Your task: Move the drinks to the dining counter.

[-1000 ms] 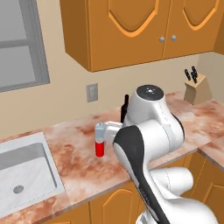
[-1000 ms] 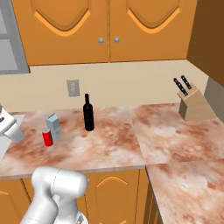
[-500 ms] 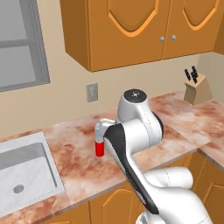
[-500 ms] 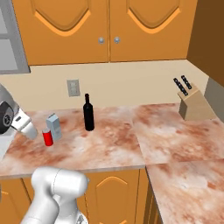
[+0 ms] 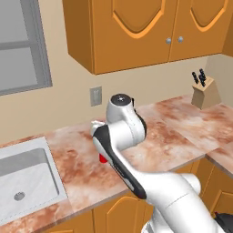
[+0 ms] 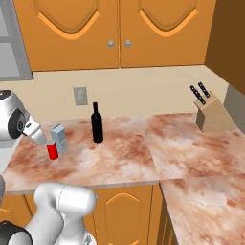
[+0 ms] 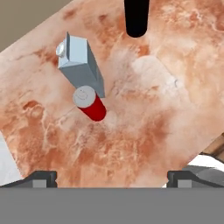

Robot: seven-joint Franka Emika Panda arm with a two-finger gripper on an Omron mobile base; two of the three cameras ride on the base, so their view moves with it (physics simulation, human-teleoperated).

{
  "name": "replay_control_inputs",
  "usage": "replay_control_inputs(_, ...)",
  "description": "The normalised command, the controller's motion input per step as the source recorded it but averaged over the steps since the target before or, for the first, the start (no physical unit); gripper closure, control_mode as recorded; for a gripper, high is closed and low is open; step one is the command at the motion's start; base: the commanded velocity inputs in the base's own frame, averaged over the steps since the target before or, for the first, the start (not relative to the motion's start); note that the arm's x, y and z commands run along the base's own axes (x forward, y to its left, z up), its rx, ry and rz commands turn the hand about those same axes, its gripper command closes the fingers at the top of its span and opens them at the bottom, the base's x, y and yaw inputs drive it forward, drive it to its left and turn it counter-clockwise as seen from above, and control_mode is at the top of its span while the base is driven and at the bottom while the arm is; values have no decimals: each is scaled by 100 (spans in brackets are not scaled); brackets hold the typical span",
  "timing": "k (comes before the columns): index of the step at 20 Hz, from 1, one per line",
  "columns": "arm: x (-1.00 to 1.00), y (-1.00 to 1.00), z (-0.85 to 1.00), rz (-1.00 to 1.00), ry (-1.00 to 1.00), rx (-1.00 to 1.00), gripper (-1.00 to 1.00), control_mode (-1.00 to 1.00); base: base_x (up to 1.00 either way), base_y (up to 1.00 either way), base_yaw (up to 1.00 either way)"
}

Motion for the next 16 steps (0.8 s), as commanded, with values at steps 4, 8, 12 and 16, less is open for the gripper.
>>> replay_control_inputs(4, 43, 14, -9, -2, 0, -5, -100, -100, 0, 0, 0)
replay_control_inputs(8, 40, 0, -22, 0, 4, 2, -100, -100, 0, 0, 0)
replay_control_inputs(12, 21, 0, -31, 0, 13, 10, -100, -100, 0, 0, 0)
replay_control_inputs(16, 25, 0, -39, 0, 9, 8, -100, -100, 0, 0, 0)
